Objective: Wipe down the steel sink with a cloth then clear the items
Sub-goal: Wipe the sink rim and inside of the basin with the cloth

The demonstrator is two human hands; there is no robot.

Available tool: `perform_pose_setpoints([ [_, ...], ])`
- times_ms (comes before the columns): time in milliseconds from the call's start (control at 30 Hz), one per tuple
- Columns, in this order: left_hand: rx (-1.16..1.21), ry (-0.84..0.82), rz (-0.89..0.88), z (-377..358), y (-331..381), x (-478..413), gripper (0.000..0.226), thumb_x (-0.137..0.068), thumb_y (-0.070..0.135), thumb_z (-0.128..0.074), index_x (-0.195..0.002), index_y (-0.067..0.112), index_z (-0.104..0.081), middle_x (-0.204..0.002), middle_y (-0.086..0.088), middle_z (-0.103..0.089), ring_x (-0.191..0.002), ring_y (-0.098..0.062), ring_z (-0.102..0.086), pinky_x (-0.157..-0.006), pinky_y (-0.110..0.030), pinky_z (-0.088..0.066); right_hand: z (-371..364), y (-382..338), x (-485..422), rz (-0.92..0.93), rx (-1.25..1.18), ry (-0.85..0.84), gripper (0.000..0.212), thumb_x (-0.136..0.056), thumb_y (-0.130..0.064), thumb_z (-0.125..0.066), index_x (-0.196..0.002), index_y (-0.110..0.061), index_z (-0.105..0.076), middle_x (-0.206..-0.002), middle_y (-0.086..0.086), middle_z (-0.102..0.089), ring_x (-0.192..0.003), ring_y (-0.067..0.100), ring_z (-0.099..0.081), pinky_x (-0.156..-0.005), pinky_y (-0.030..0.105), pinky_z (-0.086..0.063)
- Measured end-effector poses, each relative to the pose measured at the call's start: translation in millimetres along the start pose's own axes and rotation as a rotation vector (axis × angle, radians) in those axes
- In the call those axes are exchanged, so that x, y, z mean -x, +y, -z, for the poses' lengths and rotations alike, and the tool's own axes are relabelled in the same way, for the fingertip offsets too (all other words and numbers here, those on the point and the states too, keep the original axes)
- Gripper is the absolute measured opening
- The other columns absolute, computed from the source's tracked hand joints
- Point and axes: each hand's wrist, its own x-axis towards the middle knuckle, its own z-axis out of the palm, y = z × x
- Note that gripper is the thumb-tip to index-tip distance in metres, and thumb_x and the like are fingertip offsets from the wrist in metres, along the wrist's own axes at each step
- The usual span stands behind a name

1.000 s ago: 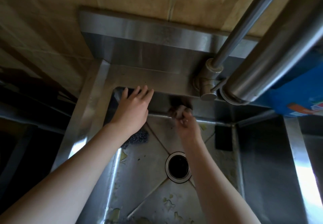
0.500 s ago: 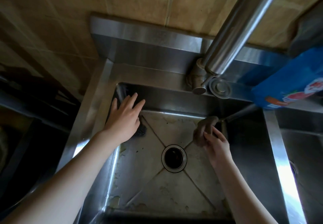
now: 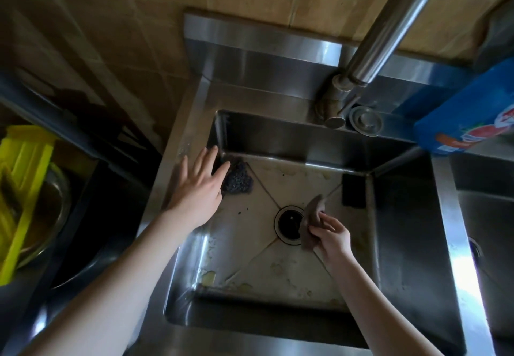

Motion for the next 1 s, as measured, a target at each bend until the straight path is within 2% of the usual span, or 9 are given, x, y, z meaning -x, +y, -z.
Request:
perform_pose_setpoints([
  [100, -0.016, -0.033, 0.004, -1, -8, 6, 0.067, -0.089, 0.028, -0.051, -0.148, 0.025, -0.020, -0.159, -0.009, -0.001, -0.146, -0.026, -0.002, -0.114, -0.053, -0.001, -19, 10, 5, 0.058, 0.256, -0.032, 0.048, -0.073, 0.017, -0.065, -0.116, -0.005, -0.064, -0.112, 0.018, -0.066, -0.102, 0.032, -0.064, -0.094, 0.045, -0.052],
  [200, -0.050, -0.032, -0.006, 2, -15, 15, 0.066, -0.089, 0.027, -0.053, -0.148, 0.024, -0.023, -0.159, -0.010, -0.005, -0.146, -0.028, -0.005, -0.114, -0.055, 0.000, -43, 20, 11, 0.182, 0.580, -0.116, 0.049, -0.072, 0.013, -0.067, -0.117, -0.005, -0.065, -0.113, 0.012, -0.067, -0.100, 0.019, -0.062, -0.088, 0.028, -0.049],
  [367, -0.069, 0.115, -0.005, 10, -29, 39, 0.063, -0.072, 0.018, -0.072, -0.132, 0.010, -0.052, -0.143, -0.019, -0.042, -0.133, -0.036, -0.040, -0.103, -0.063, -0.029, -88, 52, 18, 0.340, 0.857, -0.281, 0.042, -0.075, 0.006, -0.059, -0.112, -0.013, -0.068, -0.108, 0.002, -0.069, -0.099, 0.013, -0.062, -0.072, 0.005, -0.040],
  [500, -0.056, 0.151, 0.031, 6, -37, 63, 0.059, -0.075, 0.019, -0.069, -0.131, 0.011, -0.052, -0.141, -0.017, -0.046, -0.130, -0.033, -0.045, -0.102, -0.060, -0.033, -122, 74, 15, 0.392, 1.031, -0.418, 0.047, -0.078, 0.003, -0.047, -0.114, -0.022, -0.064, -0.111, 0.001, -0.068, -0.099, 0.018, -0.062, -0.069, 0.018, -0.047],
  [667, 0.045, 0.168, 0.077, 1, -38, 81, 0.051, -0.078, 0.018, -0.068, -0.128, 0.012, -0.056, -0.138, -0.017, -0.049, -0.128, -0.034, -0.047, -0.101, -0.062, -0.033, -148, 106, 7, 0.475, 1.277, -0.547, 0.056, -0.082, 0.002, -0.044, -0.132, -0.022, -0.048, -0.125, 0.010, -0.061, -0.112, 0.028, -0.057, -0.090, 0.027, -0.045],
  [767, 0.121, 0.161, 0.114, 0, -42, 87, 0.052, -0.078, 0.017, -0.067, -0.128, 0.012, -0.056, -0.140, -0.017, -0.047, -0.129, -0.036, -0.045, -0.100, -0.064, -0.031, -161, 116, 1, 0.509, 1.366, -0.538, 0.067, -0.084, 0.003, -0.047, -0.144, -0.024, -0.034, -0.142, 0.011, -0.046, -0.116, 0.032, -0.056, -0.094, 0.034, -0.046],
  [867, 0.162, 0.144, 0.106, 0, -44, 93, 0.052, -0.080, 0.017, -0.066, -0.130, 0.011, -0.054, -0.140, -0.018, -0.046, -0.129, -0.036, -0.044, -0.101, -0.062, -0.032, -174, 115, -9, 0.552, 1.397, -0.506, 0.076, -0.079, 0.005, -0.050, -0.148, -0.020, -0.028, -0.156, 0.005, -0.026, -0.131, 0.030, -0.045, -0.103, 0.033, -0.040],
  [933, 0.189, 0.117, 0.094, -1, -41, 96, 0.052, -0.080, 0.016, -0.066, -0.131, 0.012, -0.053, -0.141, -0.017, -0.046, -0.130, -0.035, -0.043, -0.101, -0.063, -0.031, -182, 112, -15, 0.570, 1.440, -0.522, 0.075, -0.077, 0.004, -0.050, -0.146, -0.018, -0.033, -0.155, 0.003, -0.031, -0.133, 0.031, -0.041, -0.107, 0.034, -0.037],
  [1000, 0.212, 0.103, 0.102, -2, -39, 97, 0.052, -0.079, 0.015, -0.067, -0.129, 0.012, -0.054, -0.141, -0.016, -0.046, -0.131, -0.035, -0.043, -0.100, -0.064, -0.031, -185, 109, -16, 0.573, 1.469, -0.553, 0.067, -0.078, -0.001, -0.051, -0.142, -0.018, -0.039, -0.148, 0.005, -0.042, -0.127, 0.035, -0.045, -0.102, 0.038, -0.041],
])
